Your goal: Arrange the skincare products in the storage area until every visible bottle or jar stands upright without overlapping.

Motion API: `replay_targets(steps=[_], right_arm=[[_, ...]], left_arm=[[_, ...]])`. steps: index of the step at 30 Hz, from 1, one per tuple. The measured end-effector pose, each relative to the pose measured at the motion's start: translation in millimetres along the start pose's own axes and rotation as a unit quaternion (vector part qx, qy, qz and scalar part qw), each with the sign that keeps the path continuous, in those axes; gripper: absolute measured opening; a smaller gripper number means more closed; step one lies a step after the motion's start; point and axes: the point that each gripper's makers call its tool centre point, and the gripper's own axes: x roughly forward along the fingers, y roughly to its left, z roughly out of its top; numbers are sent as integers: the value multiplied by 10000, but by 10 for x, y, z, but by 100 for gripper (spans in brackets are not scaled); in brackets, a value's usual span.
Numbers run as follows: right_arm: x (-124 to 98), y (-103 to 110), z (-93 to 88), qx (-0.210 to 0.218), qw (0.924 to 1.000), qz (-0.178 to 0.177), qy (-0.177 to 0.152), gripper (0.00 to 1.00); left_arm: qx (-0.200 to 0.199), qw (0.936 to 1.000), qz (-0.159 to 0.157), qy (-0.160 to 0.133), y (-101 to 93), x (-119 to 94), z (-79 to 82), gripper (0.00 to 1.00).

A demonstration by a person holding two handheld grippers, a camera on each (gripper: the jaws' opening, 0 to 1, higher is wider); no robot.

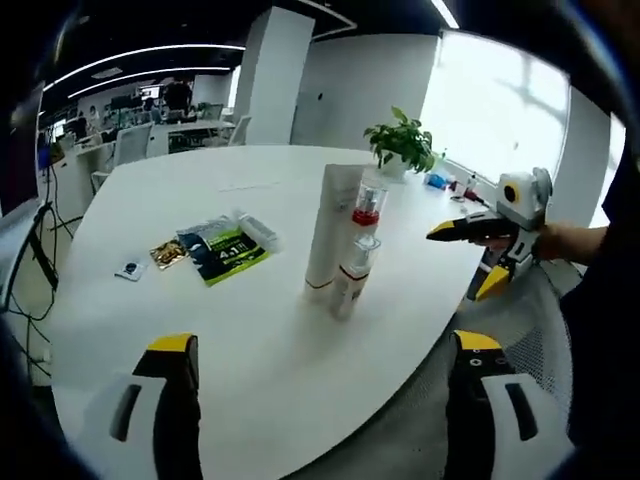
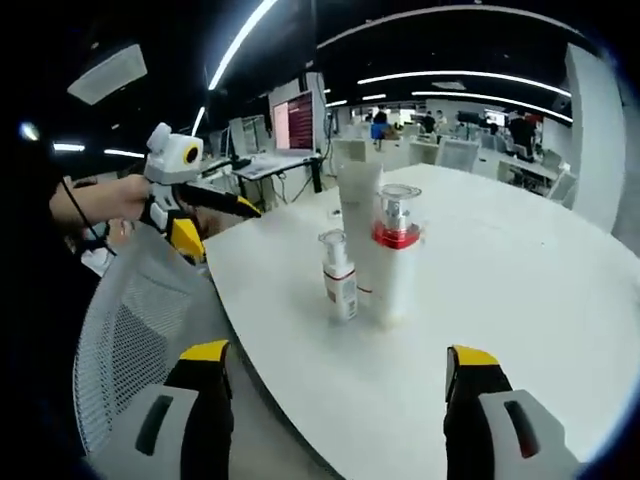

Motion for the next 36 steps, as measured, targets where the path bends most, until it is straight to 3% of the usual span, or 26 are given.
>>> replay_targets(steps=[4,14,25,29,36], right_arm=[[-64,5,3,97,9999,5,-81,99],[-152,-23,68,207,9987,27,-470,99],[-97,-72,59,204,9991,37,-361,99],[-60,-101,78,232,9993,32,-299,99],[-52,-201,157,279,9991,-41,-306,98]], left_arm=[[-20,10000,28,40,10,-82,-67,99],[-322,9991,-56,-275,-71,-127,-6,99],[-463,9981,-69,-399,-41,-134,33,99],[-759,9950,-47,-648,22,-137,77,95],[-684,9968,48,-420,95,-77,13,91]])
